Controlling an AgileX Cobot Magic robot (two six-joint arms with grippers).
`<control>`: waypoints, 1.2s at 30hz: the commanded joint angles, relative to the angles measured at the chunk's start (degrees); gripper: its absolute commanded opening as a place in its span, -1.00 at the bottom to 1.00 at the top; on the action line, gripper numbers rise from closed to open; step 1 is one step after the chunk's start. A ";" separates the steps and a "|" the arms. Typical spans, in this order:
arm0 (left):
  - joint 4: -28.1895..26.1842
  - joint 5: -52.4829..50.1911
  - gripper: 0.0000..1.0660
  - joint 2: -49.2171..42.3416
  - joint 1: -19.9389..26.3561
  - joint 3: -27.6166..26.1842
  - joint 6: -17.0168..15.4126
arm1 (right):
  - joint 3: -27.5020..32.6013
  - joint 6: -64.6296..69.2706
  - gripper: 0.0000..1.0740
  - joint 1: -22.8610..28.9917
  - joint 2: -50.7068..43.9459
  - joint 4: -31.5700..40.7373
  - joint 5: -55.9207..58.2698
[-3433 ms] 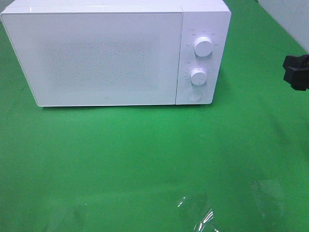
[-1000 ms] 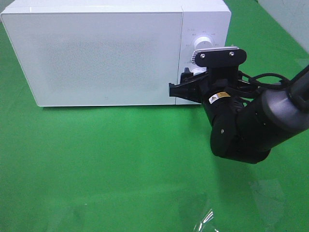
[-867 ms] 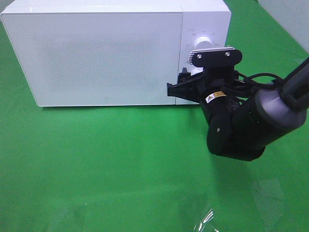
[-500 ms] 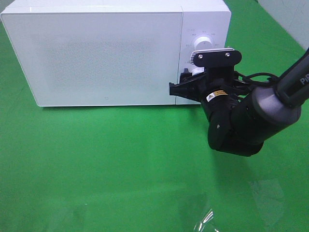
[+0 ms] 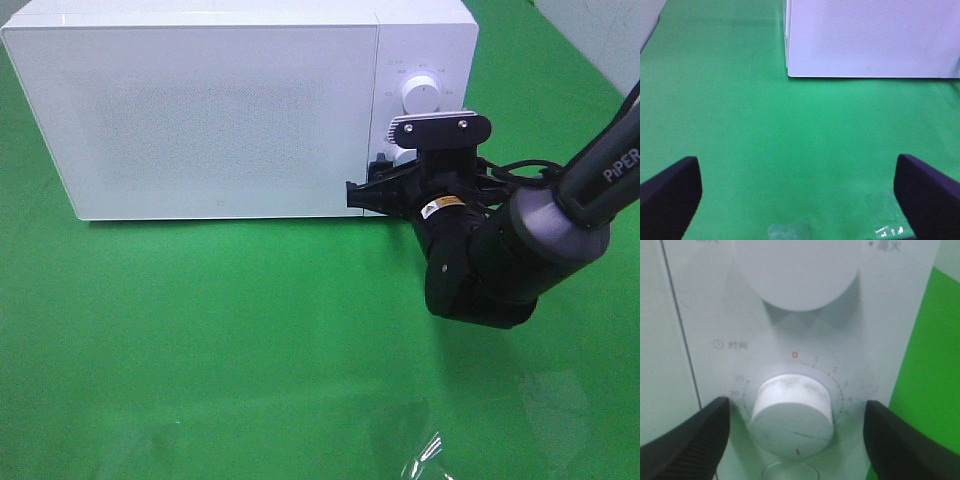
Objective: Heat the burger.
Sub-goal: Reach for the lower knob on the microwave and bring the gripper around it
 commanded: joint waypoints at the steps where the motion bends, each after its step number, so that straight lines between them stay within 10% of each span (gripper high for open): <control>1: -0.52 -0.46 0.81 -0.97 0.29 0.17 -0.06 | -1.43 -0.06 0.33 0.11 -1.26 -2.12 -2.12; 9: -0.52 -0.46 0.81 -0.97 0.29 0.17 -0.06 | -1.43 -0.06 0.08 0.11 -1.26 -2.12 -2.06; 17: -0.52 -0.46 0.81 -0.97 0.29 0.17 -0.06 | -1.43 -0.06 -0.94 0.11 -1.26 -3.15 -1.83; 30: -0.52 -0.46 0.81 -0.97 0.29 0.17 -0.06 | -1.43 10.26 -1.00 0.11 -1.26 -6.93 -2.64; 36: -0.52 -0.46 0.81 -0.97 0.29 0.17 -0.06 | -1.43 38.62 -1.00 0.11 -1.26 -8.37 -2.64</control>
